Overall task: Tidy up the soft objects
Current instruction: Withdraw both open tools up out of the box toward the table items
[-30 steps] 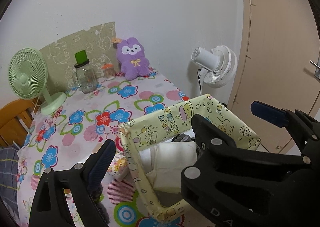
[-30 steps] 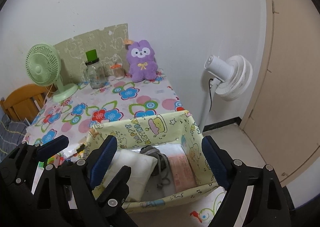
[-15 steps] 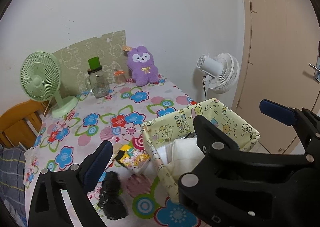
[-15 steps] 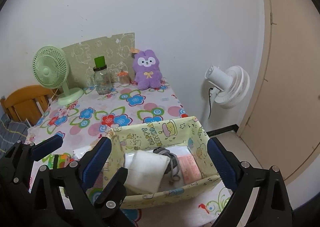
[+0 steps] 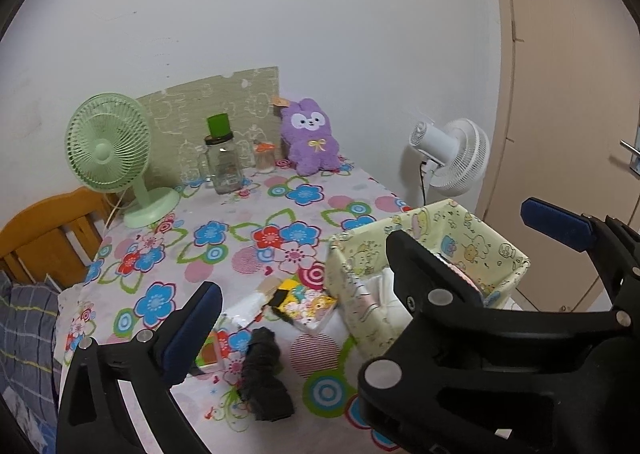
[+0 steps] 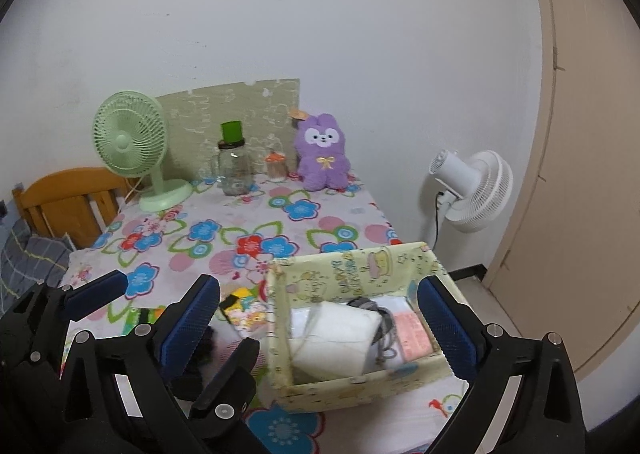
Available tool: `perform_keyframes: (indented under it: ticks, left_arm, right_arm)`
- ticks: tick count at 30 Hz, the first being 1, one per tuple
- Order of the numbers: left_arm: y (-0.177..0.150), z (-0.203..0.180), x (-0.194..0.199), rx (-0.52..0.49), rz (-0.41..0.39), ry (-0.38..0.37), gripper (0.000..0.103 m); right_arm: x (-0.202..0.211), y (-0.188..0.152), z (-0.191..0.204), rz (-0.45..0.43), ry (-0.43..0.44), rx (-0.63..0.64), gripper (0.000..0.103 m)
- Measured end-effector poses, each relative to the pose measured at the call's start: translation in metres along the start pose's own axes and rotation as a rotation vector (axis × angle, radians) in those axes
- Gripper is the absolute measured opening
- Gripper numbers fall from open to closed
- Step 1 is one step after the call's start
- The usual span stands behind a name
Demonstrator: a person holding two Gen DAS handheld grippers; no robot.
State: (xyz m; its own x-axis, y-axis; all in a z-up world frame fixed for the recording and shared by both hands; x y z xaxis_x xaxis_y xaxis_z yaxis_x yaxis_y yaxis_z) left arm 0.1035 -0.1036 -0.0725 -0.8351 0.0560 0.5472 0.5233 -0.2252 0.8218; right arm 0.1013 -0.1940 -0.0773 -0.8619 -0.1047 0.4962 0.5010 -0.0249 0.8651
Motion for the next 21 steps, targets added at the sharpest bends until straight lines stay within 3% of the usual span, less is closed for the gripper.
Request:
perform_keyframes:
  ticks: [21]
  left_arm:
    - [-0.031,0.064,-0.015,0.05,0.037,0.069,0.103]
  right_arm:
    - [-0.022,-0.016,0.064,0.025,0.075,0.051,0.102]
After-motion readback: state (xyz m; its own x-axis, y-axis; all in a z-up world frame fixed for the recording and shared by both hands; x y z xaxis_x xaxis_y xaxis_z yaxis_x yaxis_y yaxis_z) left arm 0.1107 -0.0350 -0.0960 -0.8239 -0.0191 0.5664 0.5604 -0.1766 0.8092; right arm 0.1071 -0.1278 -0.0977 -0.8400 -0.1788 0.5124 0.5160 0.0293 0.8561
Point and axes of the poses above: each gripper's, at about its wrist camera, not at the fingertips, and x roughly against the way its jaws point, z to its left, y to its top, the point moved 6 cm from there along -x, roughly the way its jaws point, and after that the axes turned 12 degrees about y, right-handed, at the moved point
